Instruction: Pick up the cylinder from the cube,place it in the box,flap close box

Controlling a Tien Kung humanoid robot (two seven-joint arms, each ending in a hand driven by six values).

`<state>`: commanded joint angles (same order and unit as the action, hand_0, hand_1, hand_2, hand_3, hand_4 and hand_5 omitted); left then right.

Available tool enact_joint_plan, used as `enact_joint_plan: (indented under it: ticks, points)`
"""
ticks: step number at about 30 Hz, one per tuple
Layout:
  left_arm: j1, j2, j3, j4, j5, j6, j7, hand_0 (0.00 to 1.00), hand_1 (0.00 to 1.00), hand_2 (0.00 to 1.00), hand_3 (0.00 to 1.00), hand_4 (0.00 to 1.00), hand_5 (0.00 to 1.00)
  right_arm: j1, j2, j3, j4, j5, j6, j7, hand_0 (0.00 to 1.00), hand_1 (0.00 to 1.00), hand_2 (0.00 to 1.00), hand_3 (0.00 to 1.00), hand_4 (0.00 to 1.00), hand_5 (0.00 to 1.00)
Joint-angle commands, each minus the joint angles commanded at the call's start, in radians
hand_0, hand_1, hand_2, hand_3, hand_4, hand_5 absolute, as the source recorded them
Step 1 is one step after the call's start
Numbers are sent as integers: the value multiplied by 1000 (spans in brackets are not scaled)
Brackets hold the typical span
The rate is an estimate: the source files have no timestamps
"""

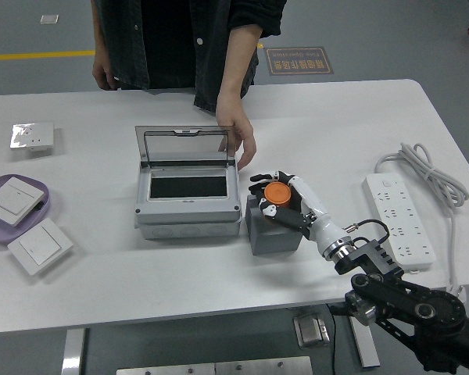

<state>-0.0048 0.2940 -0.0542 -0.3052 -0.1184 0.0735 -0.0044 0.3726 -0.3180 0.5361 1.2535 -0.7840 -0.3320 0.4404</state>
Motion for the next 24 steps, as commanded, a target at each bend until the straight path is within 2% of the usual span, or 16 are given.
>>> enact_joint_plan:
  ticks: [1, 6, 7, 12, 13, 18, 19, 24]
  points:
    - [0, 0, 0, 0, 0, 0, 0, 614, 629, 605, 639, 719, 183, 0, 0, -1, 0, 2, -2, 0, 649, 573, 512, 534, 2, 2]
    - [1, 0, -4, -1, 4, 0, 0, 614, 629, 605, 639, 719, 183, 0, 0, -2, 4, 3, -16, -2, 649, 573, 512, 534, 2, 2]
    - [1, 0, -6, -1, 5, 0, 0, 614, 629, 605, 639, 719, 182, 0, 0, -1, 5, 2, -18, -4, 562, 550, 493, 489, 2, 2]
    - [1, -1, -8, -1, 4, 0, 0, 614, 629, 605, 639, 719, 182, -1, 3, 10, 14, -7, -27, -19, 562, 550, 493, 489, 2, 2]
    - [2, -1, -7, -1, 3, 0, 0, 614, 629, 606, 640, 720, 182, 0, 3, 15, 19, -6, -28, -20, 471, 468, 474, 438, 2, 2]
    - [3, 0, -1, 0, -3, -1, 0, 614, 629, 606, 640, 720, 182, 0, 6, 39, 47, -9, -41, -25, 471, 468, 474, 438, 2, 2]
    - [4, 0, 1, 0, -5, -1, 0, 614, 629, 606, 641, 723, 182, -1, 6, 44, 56, -10, -46, -28, 501, 444, 465, 367, 65, 2]
    - [6, 4, 13, 1, -13, -1, 1, 614, 629, 606, 641, 723, 182, 0, 10, 58, 106, -20, -66, -54, 501, 444, 465, 367, 65, 2]
